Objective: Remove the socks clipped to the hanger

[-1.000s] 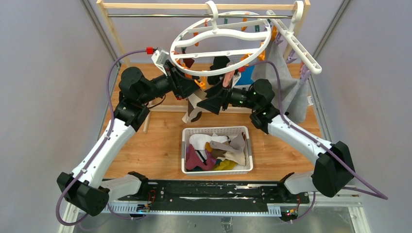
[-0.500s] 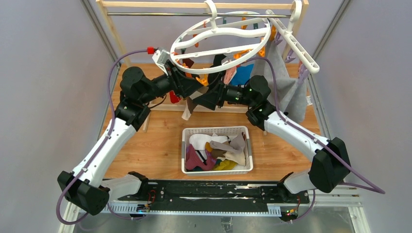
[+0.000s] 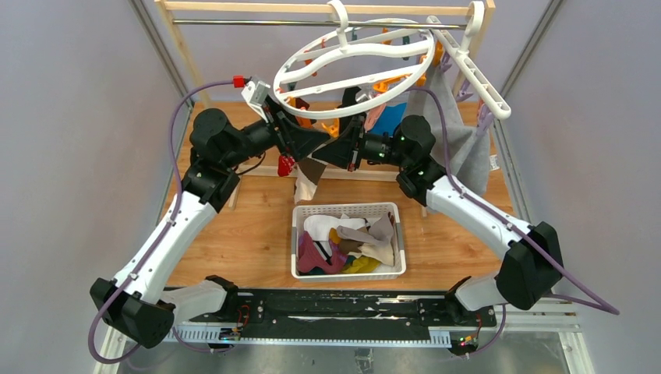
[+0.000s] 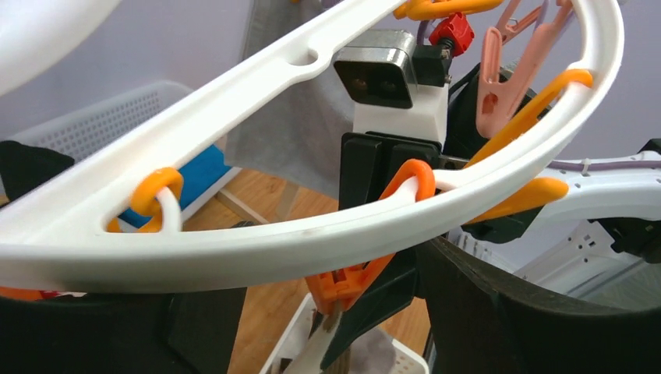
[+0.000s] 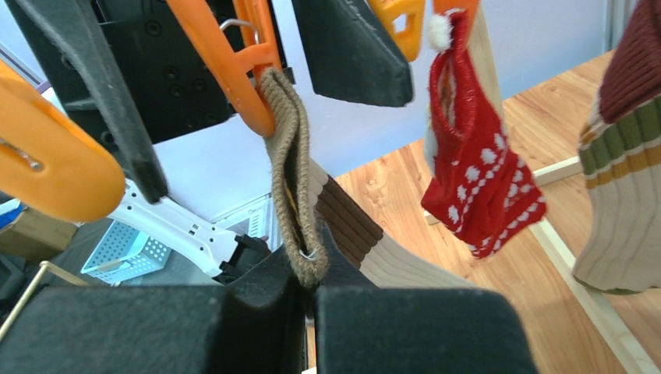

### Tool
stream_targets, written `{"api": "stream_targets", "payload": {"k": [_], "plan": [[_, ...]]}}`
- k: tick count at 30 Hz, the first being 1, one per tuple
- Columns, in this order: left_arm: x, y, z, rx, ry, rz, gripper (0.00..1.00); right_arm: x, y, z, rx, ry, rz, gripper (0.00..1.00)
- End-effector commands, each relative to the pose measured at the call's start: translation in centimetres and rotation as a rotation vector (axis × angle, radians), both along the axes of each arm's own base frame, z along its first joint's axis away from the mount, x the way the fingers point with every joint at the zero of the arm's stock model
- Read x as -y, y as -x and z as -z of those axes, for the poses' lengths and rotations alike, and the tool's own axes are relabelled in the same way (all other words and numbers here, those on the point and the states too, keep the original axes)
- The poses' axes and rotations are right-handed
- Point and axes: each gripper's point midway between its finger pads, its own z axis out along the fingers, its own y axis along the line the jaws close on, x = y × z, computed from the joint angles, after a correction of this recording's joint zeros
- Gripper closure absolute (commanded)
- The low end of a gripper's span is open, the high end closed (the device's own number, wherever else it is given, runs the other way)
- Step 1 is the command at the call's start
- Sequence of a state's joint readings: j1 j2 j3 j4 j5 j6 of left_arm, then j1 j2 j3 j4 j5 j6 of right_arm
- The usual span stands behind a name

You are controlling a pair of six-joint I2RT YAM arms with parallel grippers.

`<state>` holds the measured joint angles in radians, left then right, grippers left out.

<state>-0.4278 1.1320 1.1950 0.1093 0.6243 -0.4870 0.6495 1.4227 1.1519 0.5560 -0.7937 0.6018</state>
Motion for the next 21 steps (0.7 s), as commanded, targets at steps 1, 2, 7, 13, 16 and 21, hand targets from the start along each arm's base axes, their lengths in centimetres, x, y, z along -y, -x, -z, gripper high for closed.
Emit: {"api": "stream_targets", "payload": {"k": [1,2,7,13,16,21], "plan": [[-1.1,1.1,-2.0,0.098,0.005,-0.015,0.16,1.8,0.3,-2.0,0.085,-0.027,0.030,1.00],[-1.4,1.1,-2.1,0.103,0.006,-0.021,0.13,2.0,0.5,-2.0,0.092,-0.027,0.030,1.00],[-2.7,1.0,-3.0,0.109,0.024,-0.060,0.10,2.5,1.1,-2.2,0.126,-0.024,0.026,1.00],[-2.3,0.6,-4.1,0.089,0.056,-0.045,0.12,2.3,0.9,-1.6,0.120,-0.016,0.024,1.00],[-1.7,0.8,-4.0,0.086,0.069,-0.019,0.14,2.1,0.7,-1.4,0.114,-0.013,0.019,1.00],[-1.2,1.3,-4.3,0.092,0.087,0.006,0.19,1.9,0.3,-0.9,0.101,-0.006,0.018,1.00]]}}
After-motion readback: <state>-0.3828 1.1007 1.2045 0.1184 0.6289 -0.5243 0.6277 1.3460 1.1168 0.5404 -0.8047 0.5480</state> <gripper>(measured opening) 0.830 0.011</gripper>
